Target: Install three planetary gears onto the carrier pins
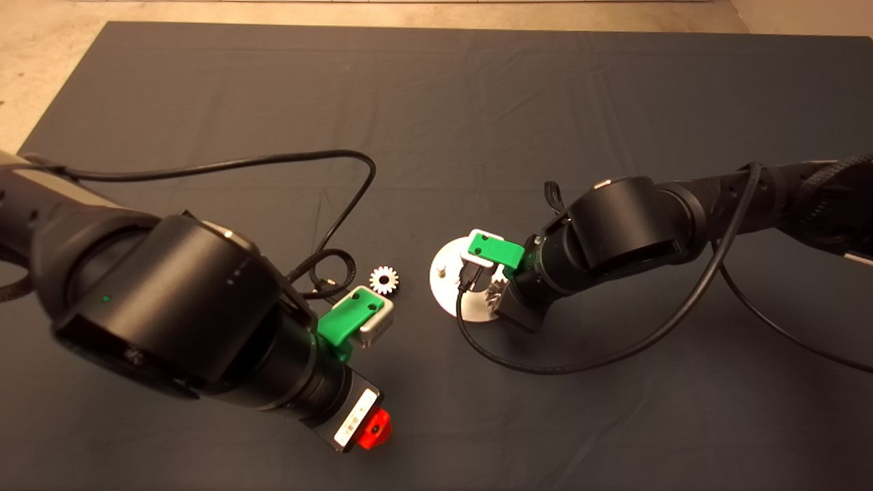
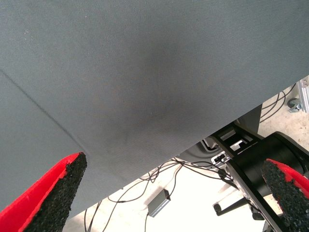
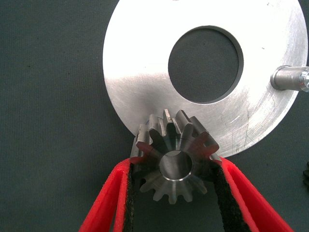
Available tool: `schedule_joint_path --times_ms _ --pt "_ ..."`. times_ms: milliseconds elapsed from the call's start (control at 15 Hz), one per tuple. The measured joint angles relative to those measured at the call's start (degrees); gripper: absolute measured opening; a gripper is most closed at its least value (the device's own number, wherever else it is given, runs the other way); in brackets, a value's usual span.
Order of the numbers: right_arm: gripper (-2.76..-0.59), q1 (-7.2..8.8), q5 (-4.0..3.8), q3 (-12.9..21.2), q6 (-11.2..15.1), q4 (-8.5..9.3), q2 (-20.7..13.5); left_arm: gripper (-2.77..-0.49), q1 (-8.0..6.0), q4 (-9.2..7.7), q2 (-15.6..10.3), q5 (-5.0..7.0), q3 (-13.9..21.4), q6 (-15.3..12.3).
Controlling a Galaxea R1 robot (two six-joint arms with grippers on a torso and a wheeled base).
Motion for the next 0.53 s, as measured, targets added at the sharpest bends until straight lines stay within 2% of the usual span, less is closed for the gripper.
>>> schedule_joint_path --times_ms 533 --pt "-2.37 -0.28 -0.45 -0.1 0.0 -0.61 0.3 -0.62 -0.01 -0.02 0.0 0.02 0.0 0.0"
